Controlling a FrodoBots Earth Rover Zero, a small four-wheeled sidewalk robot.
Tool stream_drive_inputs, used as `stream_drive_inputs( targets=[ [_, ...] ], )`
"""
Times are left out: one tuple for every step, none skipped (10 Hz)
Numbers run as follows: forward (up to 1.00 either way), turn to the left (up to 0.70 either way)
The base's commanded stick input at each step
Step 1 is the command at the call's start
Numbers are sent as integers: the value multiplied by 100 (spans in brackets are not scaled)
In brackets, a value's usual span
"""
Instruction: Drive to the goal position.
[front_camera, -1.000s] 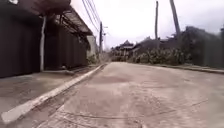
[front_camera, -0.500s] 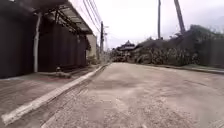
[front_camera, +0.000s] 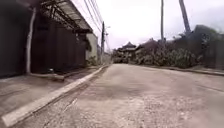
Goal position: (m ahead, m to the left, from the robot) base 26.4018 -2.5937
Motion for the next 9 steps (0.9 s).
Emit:
stream_drive_inputs(
  targets=[
    [100, 0],
    [100, 0],
    [100, 0],
    [100, 0],
    [100, 0],
    [100, -1],
    [100, -2],
    [100, 0],
    [100, 0]
  ],
)
